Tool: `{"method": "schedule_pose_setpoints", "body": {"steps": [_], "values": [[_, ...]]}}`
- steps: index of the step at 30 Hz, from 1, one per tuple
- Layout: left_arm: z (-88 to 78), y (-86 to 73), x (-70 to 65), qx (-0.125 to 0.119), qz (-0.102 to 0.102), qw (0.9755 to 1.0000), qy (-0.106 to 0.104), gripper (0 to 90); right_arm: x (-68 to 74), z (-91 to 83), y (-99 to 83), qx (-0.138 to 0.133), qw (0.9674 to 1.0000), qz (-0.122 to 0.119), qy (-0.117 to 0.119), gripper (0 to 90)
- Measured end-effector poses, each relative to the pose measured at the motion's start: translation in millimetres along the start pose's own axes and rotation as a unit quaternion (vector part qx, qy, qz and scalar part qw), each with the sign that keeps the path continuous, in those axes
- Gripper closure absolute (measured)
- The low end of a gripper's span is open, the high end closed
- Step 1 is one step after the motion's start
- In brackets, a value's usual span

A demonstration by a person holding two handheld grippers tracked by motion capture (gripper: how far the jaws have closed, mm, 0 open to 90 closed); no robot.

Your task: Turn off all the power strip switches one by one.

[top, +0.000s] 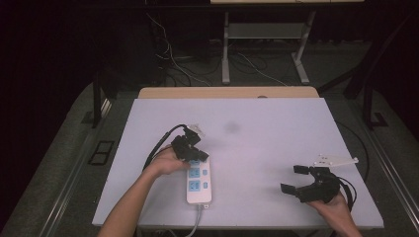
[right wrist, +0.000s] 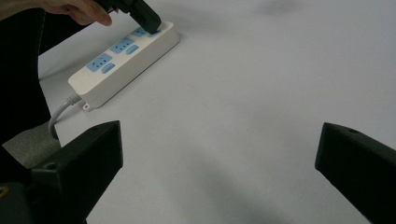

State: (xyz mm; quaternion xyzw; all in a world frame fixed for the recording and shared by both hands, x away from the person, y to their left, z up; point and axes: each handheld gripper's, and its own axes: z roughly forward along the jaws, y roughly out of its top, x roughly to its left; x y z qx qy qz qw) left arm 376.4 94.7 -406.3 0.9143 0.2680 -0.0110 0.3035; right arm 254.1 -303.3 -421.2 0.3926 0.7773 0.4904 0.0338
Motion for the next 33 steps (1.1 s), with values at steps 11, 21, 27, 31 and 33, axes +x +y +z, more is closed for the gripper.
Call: {"method": "schedule_pose_setpoints", "body": {"steps": [11,21,27,31,33], "values": [[1.3,0.0,-0.1,0.002,-0.004,1.0000,0.001,89.7,1.5,1.1,0.3,0.002,1.0000,-0.004,0.000,0.7],[1.0,0.7,-1.9,0.004,0.000,1.0000,0.008,89.6,1.2,2.4,0.1,0.006,1.0000,-0.005,-0.001,0.7],[0.8,1.0,-3.7,0.006,0.003,0.9999,0.013,89.6,1.0,1.8,0.2,0.004,1.0000,-0.004,-0.001,0.7],[1.0,1.4,-4.9,0.006,0.005,0.9998,0.018,89.6,1.2,1.4,0.3,0.003,1.0000,-0.004,-0.001,0.7],[0.9,1.5,-5.8,0.007,0.007,0.9997,0.021,89.6,1.2,1.2,0.4,0.002,1.0000,-0.004,-0.001,0.7]]}}
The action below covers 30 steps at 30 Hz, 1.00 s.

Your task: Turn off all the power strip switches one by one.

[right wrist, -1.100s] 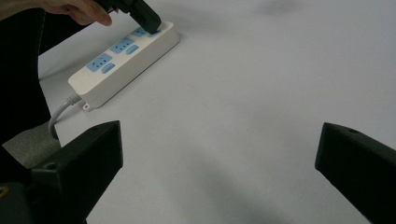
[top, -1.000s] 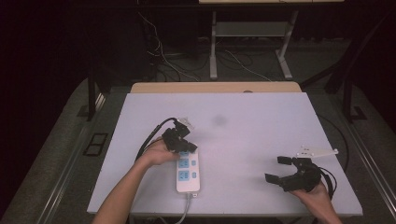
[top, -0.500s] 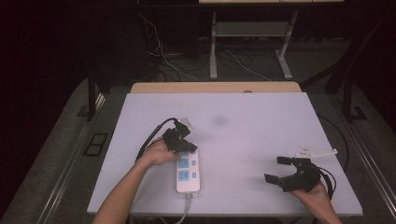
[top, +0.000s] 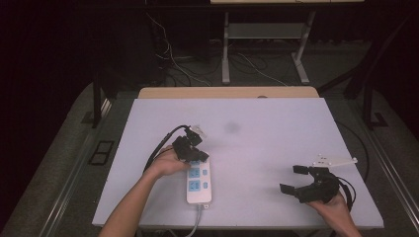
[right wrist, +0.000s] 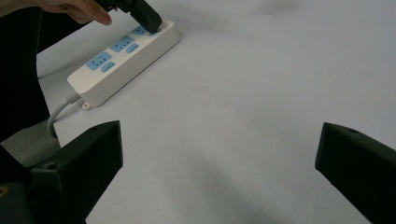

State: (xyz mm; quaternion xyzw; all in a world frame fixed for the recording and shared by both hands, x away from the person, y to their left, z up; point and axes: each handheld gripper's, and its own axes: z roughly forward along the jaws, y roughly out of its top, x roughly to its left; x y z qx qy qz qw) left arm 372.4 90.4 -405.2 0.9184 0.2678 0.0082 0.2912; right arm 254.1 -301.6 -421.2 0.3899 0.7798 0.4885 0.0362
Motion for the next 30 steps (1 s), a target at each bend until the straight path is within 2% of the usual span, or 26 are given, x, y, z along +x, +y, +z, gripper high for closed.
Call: {"method": "schedule_pose_setpoints", "body": {"steps": [7,9,13,17,20,25,30], "values": [[-8.8,-0.9,1.0,-0.016,-0.001,0.9999,0.002,89.5,-0.5,-1.3,0.1,-0.004,1.0000,0.000,0.000,0.7],[-14.6,-2.4,2.8,-0.030,-0.006,0.9995,0.000,89.5,-0.6,-1.8,0.2,-0.005,1.0000,0.001,0.001,0.7],[-26.4,-4.3,3.4,-0.051,-0.012,0.9986,0.005,89.4,-0.9,-2.3,0.2,-0.005,1.0000,0.002,0.001,0.7],[-38.0,-8.2,3.6,-0.071,-0.019,0.9971,0.020,89.4,-0.5,-2.3,0.4,-0.007,1.0000,0.001,0.001,0.7],[-47.0,-11.5,4.4,-0.085,-0.028,0.9958,0.021,89.1,0.2,-2.4,0.5,-0.008,1.0000,0.000,0.001,0.7],[-60.3,-18.9,0.9,-0.109,-0.037,0.9930,0.023,81.4,0.8,-2.6,1.0,-0.009,1.0000,0.001,0.002,0.7],[-69.5,-26.7,-3.1,-0.116,-0.049,0.9916,0.031,60.9,1.7,-2.5,1.1,-0.010,0.9999,0.001,0.003,0.7]]}}
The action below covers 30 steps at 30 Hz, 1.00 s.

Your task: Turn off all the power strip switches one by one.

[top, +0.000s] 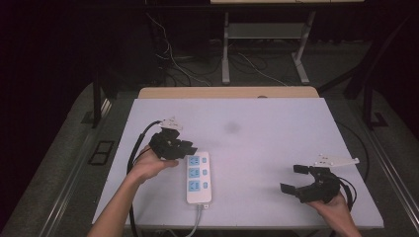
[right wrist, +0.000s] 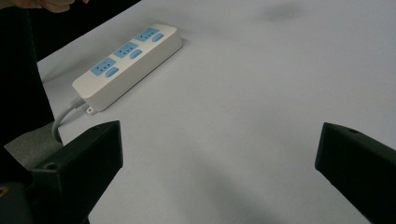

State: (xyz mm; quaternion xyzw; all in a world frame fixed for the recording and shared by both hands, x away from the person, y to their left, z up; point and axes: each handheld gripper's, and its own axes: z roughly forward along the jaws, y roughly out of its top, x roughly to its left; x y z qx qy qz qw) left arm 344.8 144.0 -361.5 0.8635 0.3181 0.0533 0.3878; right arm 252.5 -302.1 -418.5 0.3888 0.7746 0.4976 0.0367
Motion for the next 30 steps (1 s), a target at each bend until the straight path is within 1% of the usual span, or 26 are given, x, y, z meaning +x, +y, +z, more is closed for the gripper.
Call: {"method": "schedule_pose_setpoints", "body": {"steps": [3,4,6,9,12,14,16,20,22,25,30], "values": [[-6.8,-3.9,-0.8,-0.007,-0.015,0.9999,-0.002,45.0,0.2,-0.3,0.1,-0.001,1.0000,0.000,0.000,0.7],[-9.3,-5.5,-1.0,-0.012,-0.020,0.9997,-0.005,41.2,0.3,-0.3,0.0,-0.002,1.0000,0.000,0.000,0.7],[-12.9,-8.5,-1.7,-0.016,-0.023,0.9996,-0.008,33.2,0.4,-0.5,0.1,-0.002,1.0000,0.001,0.000,0.7],[-18.2,-15.4,-3.2,-0.021,-0.028,0.9993,-0.009,23.7,0.7,-0.4,0.2,-0.003,1.0000,-0.001,0.000,0.7],[-22.6,-23.5,-3.4,-0.028,-0.035,0.9990,-0.006,15.6,1.2,-0.3,0.2,-0.004,1.0000,-0.002,0.000,0.7],[-25.3,-30.7,-2.6,-0.038,-0.047,0.9982,-0.006,10.8,1.4,-0.1,0.3,-0.004,1.0000,-0.002,0.001,0.7],[-26.1,-36.4,-2.5,-0.039,-0.055,0.9976,-0.010,0.3,1.6,0.0,0.4,-0.004,1.0000,-0.002,0.001,0.7],[-28.7,-51.5,-7.9,-0.061,-0.062,0.9962,0.003,0.0,1.7,0.3,0.4,-0.003,1.0000,-0.002,0.001,0.7],[-28.1,-58.3,-11.5,-0.067,-0.060,0.9959,0.009,0.0,2.1,0.4,0.4,-0.003,1.0000,-0.002,0.002,0.7],[-26.4,-67.9,-15.5,-0.079,-0.063,0.9948,0.015,0.0,2.8,0.7,0.2,-0.001,1.0000,-0.003,0.002,0.7],[-20.9,-86.0,-21.2,-0.105,-0.076,0.9915,0.014,0.0,3.1,0.7,-0.1,0.000,1.0000,-0.003,0.002,0.7]]}}
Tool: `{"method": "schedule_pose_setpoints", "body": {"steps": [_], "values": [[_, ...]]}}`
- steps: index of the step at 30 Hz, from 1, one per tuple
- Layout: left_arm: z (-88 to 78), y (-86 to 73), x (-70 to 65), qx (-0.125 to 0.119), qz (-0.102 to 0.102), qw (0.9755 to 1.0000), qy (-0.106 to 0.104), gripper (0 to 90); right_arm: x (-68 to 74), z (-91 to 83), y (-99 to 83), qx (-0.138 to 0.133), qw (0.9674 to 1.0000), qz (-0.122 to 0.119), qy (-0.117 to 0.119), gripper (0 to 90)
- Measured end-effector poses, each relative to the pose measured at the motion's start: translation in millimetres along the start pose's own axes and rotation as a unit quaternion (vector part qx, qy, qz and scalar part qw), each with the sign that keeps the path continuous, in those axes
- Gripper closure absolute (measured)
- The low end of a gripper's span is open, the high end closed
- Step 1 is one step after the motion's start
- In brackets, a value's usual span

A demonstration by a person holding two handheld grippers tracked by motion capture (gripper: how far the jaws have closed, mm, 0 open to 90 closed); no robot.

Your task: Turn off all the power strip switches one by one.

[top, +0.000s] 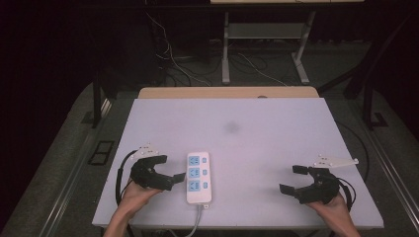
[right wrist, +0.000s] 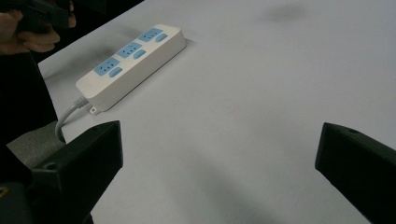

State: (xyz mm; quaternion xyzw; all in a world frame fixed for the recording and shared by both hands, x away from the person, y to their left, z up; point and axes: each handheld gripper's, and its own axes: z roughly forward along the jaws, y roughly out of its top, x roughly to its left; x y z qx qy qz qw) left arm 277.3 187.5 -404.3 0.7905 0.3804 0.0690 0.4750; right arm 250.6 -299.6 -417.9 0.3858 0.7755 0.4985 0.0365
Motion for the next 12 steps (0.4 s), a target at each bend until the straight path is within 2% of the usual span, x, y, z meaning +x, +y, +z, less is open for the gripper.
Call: {"method": "schedule_pose_setpoints", "body": {"steps": [5,12], "values": [[2.1,-18.1,-2.0,-0.017,-0.013,0.9998,-0.002,0.0,0.2,-0.4,-0.4,0.001,1.0000,0.001,0.000,0.7],[0.7,-23.0,-3.3,-0.027,-0.015,0.9995,0.004,0.0,1.9,-2.0,-1.8,0.000,1.0000,0.000,0.001,0.7]]}}
